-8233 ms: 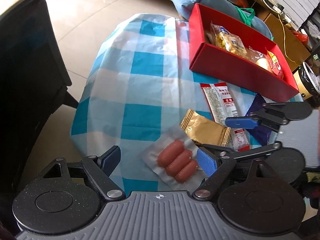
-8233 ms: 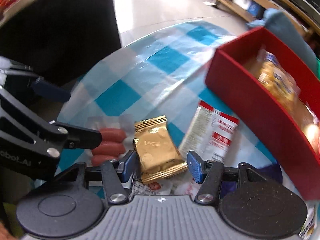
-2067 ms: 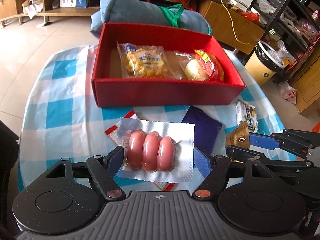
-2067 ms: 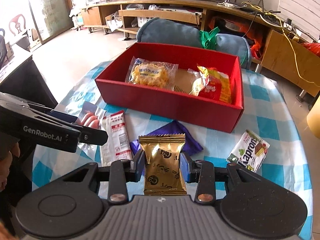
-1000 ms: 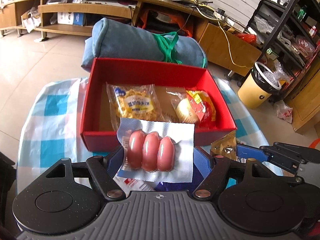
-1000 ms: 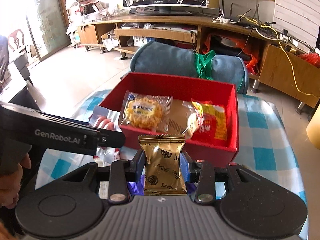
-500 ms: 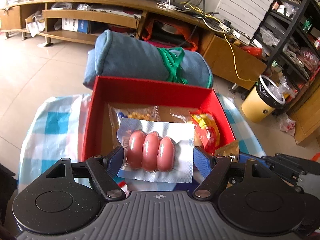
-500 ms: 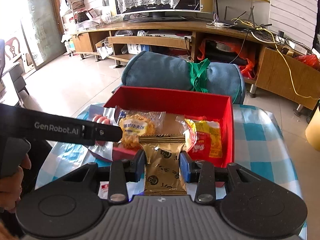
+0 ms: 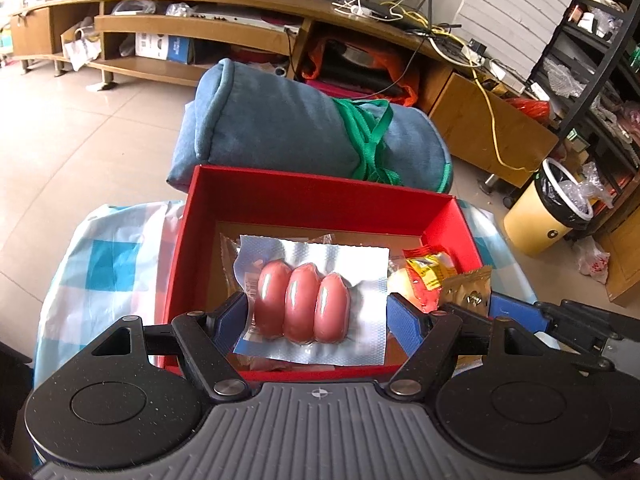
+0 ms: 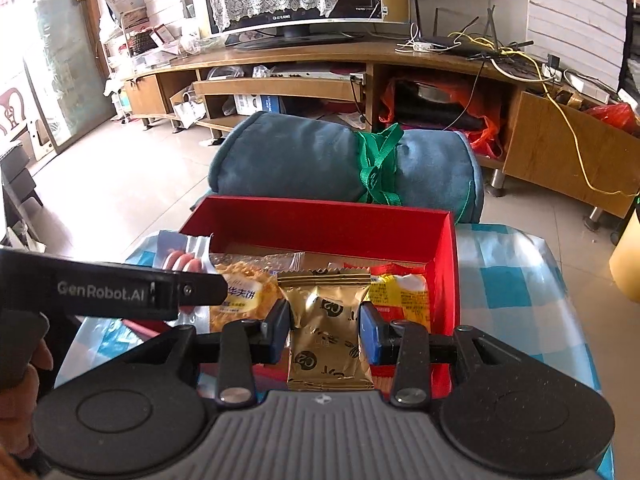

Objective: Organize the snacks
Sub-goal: 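Lower the sausage pack and gold sachet into the box with both grippers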

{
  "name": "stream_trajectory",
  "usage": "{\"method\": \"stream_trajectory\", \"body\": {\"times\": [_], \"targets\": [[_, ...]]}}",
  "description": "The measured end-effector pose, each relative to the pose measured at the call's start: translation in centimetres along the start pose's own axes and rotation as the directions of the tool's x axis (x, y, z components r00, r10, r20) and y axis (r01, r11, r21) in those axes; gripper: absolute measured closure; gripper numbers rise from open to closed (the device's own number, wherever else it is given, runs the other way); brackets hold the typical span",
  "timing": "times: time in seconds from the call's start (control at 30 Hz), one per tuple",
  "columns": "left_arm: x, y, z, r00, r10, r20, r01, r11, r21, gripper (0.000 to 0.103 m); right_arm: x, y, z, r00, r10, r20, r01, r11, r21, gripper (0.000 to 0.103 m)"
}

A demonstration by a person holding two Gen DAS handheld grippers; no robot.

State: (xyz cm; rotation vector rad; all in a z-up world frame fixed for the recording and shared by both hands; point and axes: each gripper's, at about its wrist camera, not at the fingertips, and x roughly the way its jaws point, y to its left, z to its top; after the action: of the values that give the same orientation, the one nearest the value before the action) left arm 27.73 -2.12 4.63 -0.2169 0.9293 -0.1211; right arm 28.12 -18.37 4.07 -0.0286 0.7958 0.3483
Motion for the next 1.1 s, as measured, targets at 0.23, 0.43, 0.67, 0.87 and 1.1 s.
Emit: {"method": "stream_trajectory", "body": {"times": [0.23, 0.43, 0.67, 0.87, 1.1], "targets": [[1.3, 0.1, 0.5, 0.999, 0.041, -0.011, -0.041, 0.999, 0.005, 0.023, 1.9, -0.3, 0.4, 1.0, -0.011, -0.02, 0.011, 1.0, 0.004, 0.069], [2.4, 0.3, 0.7, 0.998, 0.057, -0.028, -0.057, 0.998, 0.003, 0.023, 3.2, -0.5, 0.4, 0.999, -0.017, -0.038, 0.017, 1.0, 0.004, 0.069], [3.6, 0.3, 0.8, 0.996, 0.078, -0.048, -0.078, 0.997, 0.001, 0.023, 4.4, -0.7, 0.3, 0.998, -0.029, -0.055, 0.028, 1.0, -0.004, 0.07], [4.2, 0.5, 0.9, 0.994, 0.092, -0.053, -0.093, 0.996, -0.004, 0.021, 4.7, -0.6, 0.4, 0.997, -0.035, -0.062, 0.035, 0.999, -0.006, 0.069], [4.6, 0.6, 1.0, 0.993, 0.098, -0.058, -0.1, 0.995, -0.023, 0.018, 5.0, -1.1, 0.5, 0.998, -0.037, -0.058, 0.038, 0.999, 0.015, 0.068]]}}
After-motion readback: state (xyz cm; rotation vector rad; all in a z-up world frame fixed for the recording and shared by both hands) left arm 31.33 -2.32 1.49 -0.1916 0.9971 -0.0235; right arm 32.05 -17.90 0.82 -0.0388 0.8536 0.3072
